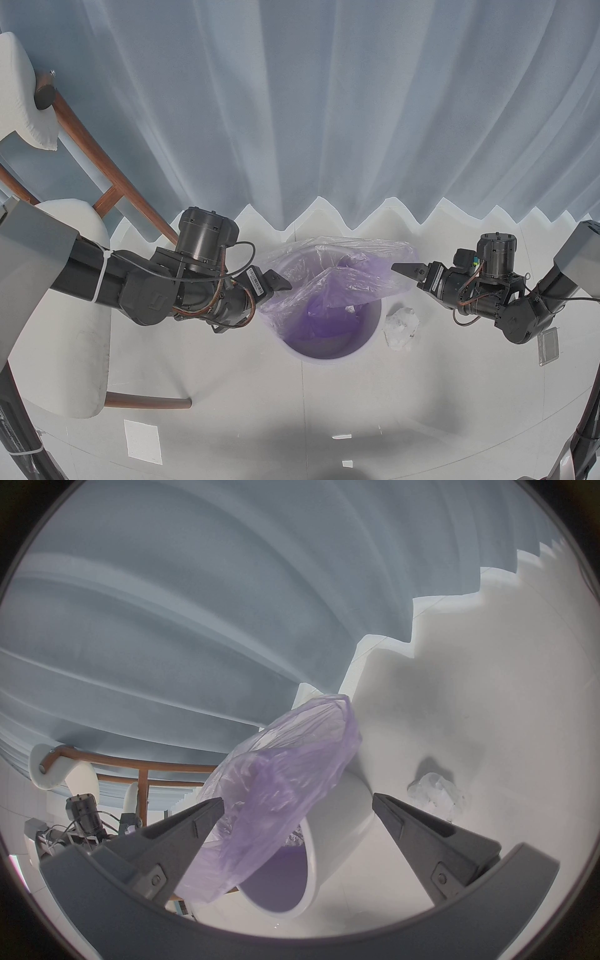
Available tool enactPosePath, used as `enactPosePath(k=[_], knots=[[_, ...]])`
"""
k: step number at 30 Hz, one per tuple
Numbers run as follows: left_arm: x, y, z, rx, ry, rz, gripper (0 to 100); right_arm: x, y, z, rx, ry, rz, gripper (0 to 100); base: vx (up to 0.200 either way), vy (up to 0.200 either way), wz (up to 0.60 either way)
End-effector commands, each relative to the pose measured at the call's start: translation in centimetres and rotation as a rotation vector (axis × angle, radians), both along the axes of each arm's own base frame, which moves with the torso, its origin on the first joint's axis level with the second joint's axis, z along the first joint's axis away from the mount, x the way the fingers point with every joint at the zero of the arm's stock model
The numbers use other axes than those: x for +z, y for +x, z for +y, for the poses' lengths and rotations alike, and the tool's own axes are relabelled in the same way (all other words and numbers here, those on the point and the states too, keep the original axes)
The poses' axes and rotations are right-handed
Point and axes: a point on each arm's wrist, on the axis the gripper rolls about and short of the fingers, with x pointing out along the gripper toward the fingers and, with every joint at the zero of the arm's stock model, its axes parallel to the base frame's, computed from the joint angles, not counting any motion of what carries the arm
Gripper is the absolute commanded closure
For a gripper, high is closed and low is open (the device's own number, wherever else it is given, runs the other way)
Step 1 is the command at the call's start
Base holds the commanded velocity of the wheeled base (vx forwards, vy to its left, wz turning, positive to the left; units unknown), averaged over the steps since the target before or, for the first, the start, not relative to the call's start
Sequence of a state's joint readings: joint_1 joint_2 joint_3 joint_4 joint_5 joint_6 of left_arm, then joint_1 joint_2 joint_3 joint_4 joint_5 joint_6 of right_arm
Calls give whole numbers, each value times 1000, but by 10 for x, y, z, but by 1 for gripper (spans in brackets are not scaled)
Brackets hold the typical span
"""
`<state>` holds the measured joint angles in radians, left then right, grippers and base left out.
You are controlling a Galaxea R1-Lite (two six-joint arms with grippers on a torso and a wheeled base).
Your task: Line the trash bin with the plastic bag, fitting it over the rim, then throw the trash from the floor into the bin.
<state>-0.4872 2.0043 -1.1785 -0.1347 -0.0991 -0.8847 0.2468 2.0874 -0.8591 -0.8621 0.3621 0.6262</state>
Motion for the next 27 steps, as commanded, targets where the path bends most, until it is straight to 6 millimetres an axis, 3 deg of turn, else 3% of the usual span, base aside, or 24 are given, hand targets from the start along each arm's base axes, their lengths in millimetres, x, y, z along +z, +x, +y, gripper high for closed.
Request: enactPosePath(k=[1, 3, 4, 5, 6, 12, 16, 24, 27], knots=[[-6, 5, -11, 49, -45, 40, 0, -10, 2, 8, 9, -8, 20, 0, 0, 0, 0], [-9, 9, -17, 69, -72, 58, 0, -11, 1, 14, 6, -14, 15, 0, 0, 0, 0], [-9, 9, -17, 68, -74, 57, 0, -11, 1, 14, 5, -14, 15, 100, 0, 0, 0], [-8, 8, -20, 62, -75, 55, 0, -12, 2, 14, -8, -19, 12, 100, 0, 0, 0], [-8, 7, -22, 57, -74, 54, 100, -11, 1, 14, -18, -24, 9, 100, 0, 0, 0], [-6, -1, -29, 31, -69, 58, 100, -4, -6, 11, -35, -33, -2, 100, 0, 0, 0], [1, -12, -21, 7, -22, 24, 100, 0, -18, 7, -72, -54, 1, 100, 0, 0, 0], [-25, -40, -4, -190, 251, -20, 100, -17, -48, 8, -77, -99, 87, 100, 0, 0, 0], [-44, -54, 5, -306, 377, -8, 100, -28, -62, 5, -73, -107, 99, 100, 0, 0, 0]])
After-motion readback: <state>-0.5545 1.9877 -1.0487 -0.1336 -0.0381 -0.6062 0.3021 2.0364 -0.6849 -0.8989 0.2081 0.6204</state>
